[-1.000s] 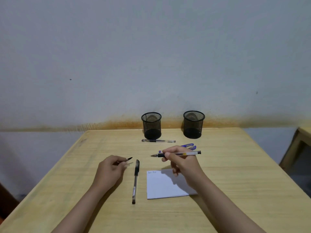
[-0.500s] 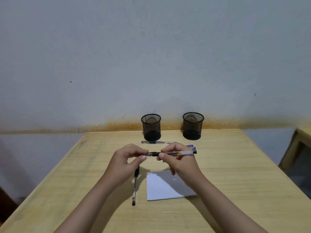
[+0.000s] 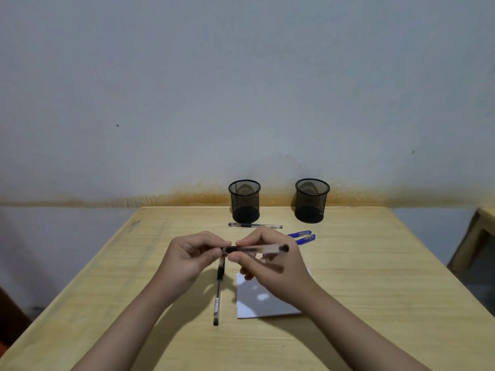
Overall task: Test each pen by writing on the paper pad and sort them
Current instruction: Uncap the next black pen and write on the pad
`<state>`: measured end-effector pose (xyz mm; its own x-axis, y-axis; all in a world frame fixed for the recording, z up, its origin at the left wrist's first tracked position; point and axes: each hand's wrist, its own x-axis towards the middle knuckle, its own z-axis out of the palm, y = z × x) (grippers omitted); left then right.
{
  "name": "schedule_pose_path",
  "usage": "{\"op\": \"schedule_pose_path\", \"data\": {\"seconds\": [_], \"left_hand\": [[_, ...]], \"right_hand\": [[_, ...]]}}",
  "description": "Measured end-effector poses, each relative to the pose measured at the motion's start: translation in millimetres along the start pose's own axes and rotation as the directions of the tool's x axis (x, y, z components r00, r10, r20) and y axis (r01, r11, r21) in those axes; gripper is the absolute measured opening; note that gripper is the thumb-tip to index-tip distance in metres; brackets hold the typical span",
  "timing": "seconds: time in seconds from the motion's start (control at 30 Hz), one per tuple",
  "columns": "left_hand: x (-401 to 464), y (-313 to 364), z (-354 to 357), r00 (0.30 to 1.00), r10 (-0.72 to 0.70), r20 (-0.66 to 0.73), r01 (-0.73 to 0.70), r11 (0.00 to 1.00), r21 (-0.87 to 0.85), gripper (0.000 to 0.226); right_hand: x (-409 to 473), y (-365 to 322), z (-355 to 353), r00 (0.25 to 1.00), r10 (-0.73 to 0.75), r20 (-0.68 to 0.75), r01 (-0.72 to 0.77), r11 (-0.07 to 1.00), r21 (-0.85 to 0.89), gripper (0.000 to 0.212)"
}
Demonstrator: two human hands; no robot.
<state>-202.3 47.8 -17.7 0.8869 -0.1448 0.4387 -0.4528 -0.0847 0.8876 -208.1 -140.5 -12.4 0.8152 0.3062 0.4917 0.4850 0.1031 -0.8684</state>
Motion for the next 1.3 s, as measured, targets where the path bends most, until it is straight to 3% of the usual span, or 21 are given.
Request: {"op": "schedule_pose_path", "data": {"seconds": [0.13,0.27,0.37,0.47,0.6,0.73,0.9,1.07,1.2,1.3], "left_hand": [[4.3,-5.6,-25.8,0.997,0.013,-0.072,-0.010,0.999,0.053,0.030],[-0.1,-15.8,-32.9,0.996,-0.032,-0.083,0.039,0.996,0.084,0.030],[-7.6,-28.5,-40.8,0.982,-0.126,-0.144,0.137,0.988,0.073,0.032],[-18.5,-43.2,-55.6,0.961,-0.237,-0.139,0.267,0.927,0.264,0.031],[-40.4,-64.2,-77.6,0.918,-0.372,-0.137,0.379,0.721,0.580,0.040],[-61.0,-83.1,-93.3,0.948,-0.315,-0.047,0.244,0.624,0.742,0.059],[-64.9,-87.6,-92.4,0.973,-0.223,-0.053,0.186,0.633,0.751,0.059],[-65.6,-92.9,-93.8,0.979,-0.194,-0.055,0.169,0.633,0.755,0.057],[-65.2,-95.4,-94.7,0.979,-0.195,-0.057,0.169,0.627,0.761,0.057],[-64.7,-96.0,-95.0,0.979,-0.195,-0.050,0.164,0.626,0.762,0.057]], "right_hand": [[12.3,5.2,-4.8,0.955,0.171,0.243,-0.192,0.979,0.065,0.020],[15.8,19.2,12.2,0.918,0.356,0.174,-0.368,0.929,0.041,0.007],[17.6,27.7,30.3,0.885,0.449,0.119,-0.454,0.891,0.019,0.013],[21.6,40.6,44.7,0.853,0.520,0.040,-0.516,0.853,-0.076,0.020],[36.8,65.1,62.2,0.861,0.502,-0.078,-0.499,0.806,-0.318,0.014],[47.7,82.2,82.6,0.884,0.463,-0.070,-0.429,0.742,-0.515,0.015],[52.0,95.7,96.2,0.906,0.421,-0.031,-0.331,0.661,-0.673,0.018],[54.1,99.6,93.2,0.912,0.409,0.018,-0.286,0.668,-0.687,0.019],[63.7,91.8,74.8,0.936,0.340,-0.089,-0.327,0.750,-0.575,0.017],[81.9,96.9,43.4,0.952,0.236,-0.193,-0.305,0.736,-0.604,0.017]]}}
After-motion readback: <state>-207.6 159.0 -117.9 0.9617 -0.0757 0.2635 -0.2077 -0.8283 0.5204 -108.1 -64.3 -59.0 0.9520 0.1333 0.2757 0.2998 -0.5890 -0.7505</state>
